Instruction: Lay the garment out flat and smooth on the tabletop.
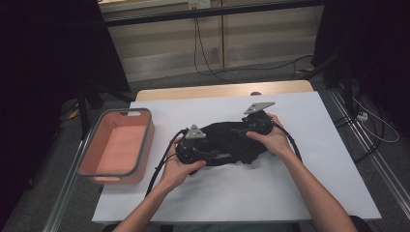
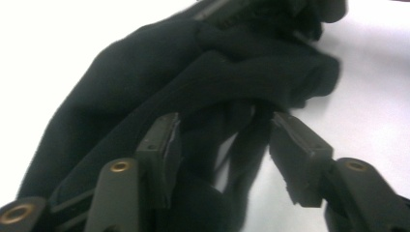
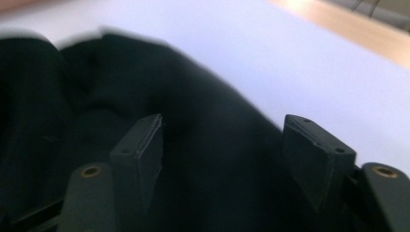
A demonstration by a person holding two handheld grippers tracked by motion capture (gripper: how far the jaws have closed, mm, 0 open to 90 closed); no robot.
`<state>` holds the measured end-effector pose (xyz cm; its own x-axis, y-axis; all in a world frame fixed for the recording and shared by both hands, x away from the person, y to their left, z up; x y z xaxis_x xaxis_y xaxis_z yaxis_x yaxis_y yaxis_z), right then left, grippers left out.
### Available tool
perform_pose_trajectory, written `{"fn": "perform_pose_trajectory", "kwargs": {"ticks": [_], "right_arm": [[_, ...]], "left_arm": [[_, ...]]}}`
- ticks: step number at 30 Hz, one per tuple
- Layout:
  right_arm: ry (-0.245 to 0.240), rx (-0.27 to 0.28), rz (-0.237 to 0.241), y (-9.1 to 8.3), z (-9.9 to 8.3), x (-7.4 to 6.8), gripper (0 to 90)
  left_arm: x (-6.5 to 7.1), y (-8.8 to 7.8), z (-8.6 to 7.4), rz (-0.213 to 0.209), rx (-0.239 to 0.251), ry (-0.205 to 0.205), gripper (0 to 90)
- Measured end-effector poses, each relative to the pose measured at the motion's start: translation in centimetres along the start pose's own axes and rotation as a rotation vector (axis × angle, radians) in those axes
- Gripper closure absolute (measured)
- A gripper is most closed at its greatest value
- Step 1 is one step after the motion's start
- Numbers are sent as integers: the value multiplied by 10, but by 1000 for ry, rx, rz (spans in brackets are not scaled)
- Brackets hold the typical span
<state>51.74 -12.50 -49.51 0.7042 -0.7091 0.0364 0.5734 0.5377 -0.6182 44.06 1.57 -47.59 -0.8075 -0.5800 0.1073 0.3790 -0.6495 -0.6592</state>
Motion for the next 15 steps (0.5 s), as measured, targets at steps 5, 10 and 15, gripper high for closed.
{"fn": "perform_pose_trajectory", "kwargs": {"ticks": [5,10,15], "right_arm": [[33,-53,8,10,-14,3,185],[10,-117,13,20,-25,-2,186],[45,-109,39,20,-29,-6,253]], "left_arm": [[-5,13,-13,11,-36,-25,343],[-4,20,-25,32,-69,4,323],[-9,27,-32,69,-76,27,330]]}}
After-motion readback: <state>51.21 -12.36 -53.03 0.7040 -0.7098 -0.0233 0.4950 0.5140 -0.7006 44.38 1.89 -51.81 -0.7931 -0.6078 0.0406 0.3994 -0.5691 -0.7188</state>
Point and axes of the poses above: each handheld gripper's, and its own axes: y roughly forward along the jaws, z roughly out of its top, x roughly to its right, the point moved 10 cm from there along y, roughly forward along the jaws, and after that the axes turned 4 degrees about -y, right-handed, at the moved point
